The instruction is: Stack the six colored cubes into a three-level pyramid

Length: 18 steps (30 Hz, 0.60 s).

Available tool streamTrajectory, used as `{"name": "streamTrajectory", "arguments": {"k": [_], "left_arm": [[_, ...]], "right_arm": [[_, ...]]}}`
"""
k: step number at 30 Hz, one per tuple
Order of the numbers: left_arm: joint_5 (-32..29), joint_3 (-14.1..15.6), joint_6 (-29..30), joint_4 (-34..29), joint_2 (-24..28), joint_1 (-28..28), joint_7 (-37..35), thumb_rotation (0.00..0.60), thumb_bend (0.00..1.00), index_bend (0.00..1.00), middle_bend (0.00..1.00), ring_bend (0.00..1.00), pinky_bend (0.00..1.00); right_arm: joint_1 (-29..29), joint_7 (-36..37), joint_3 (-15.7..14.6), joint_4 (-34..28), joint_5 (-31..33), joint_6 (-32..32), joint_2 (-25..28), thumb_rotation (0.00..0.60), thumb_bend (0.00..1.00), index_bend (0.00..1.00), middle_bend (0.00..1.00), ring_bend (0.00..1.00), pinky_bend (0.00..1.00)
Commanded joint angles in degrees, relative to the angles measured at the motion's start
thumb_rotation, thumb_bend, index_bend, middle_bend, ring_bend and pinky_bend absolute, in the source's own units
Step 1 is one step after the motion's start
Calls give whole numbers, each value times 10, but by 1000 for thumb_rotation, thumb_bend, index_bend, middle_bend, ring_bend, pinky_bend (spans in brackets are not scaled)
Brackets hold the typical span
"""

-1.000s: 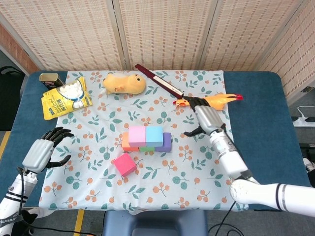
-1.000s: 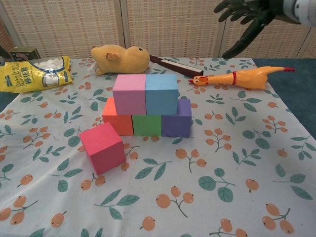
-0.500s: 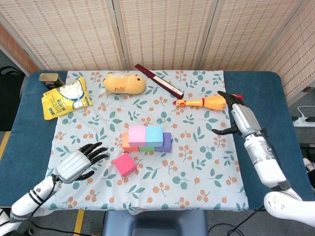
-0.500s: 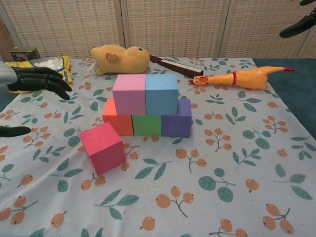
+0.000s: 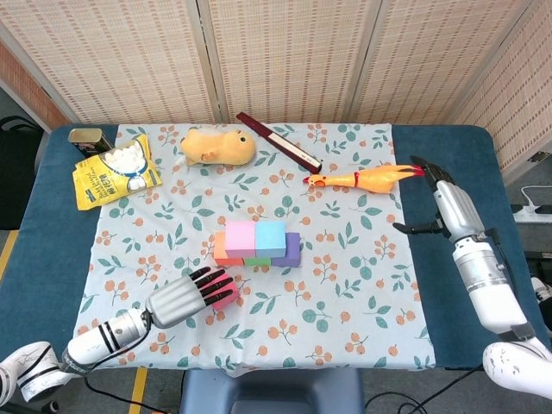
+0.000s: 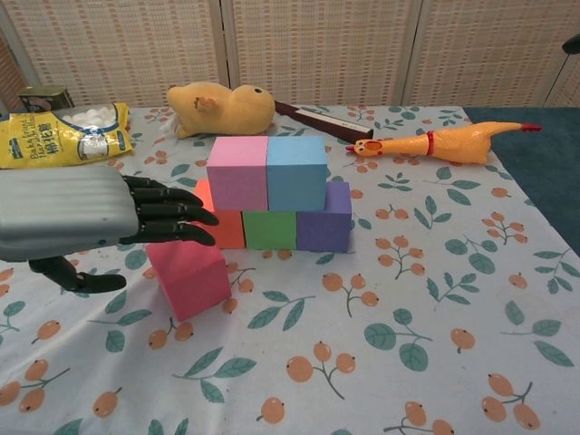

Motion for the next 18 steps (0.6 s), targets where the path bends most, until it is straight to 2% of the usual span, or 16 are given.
{"name": "streamTrajectory", "arguments": {"k": [1, 5, 12, 18], "left_arm": [[-15, -3, -23, -15, -10, -14, 23, 600, 391, 55, 0, 0, 181], [-43, -13, -52, -43, -2, -26, 46, 600, 392, 0, 0, 0, 142], [-105, -34, -115, -73, -6, -53, 85, 600, 390, 0, 0, 0, 136], [-148, -38, -148, -82, -11, -65, 115, 600, 392, 0, 0, 0, 142]], "right_arm": [[-6, 6, 0, 3, -4, -1, 3, 600, 0, 0, 63, 0, 0], [-15, 16, 2, 3, -10, 0, 7, 600, 0, 0, 61, 0, 0], [-32, 33, 5, 2, -20, 2, 17, 600, 0, 0, 58, 0, 0], [-48, 52, 7, 4, -27, 5, 28, 600, 0, 0, 58, 0, 0]]}}
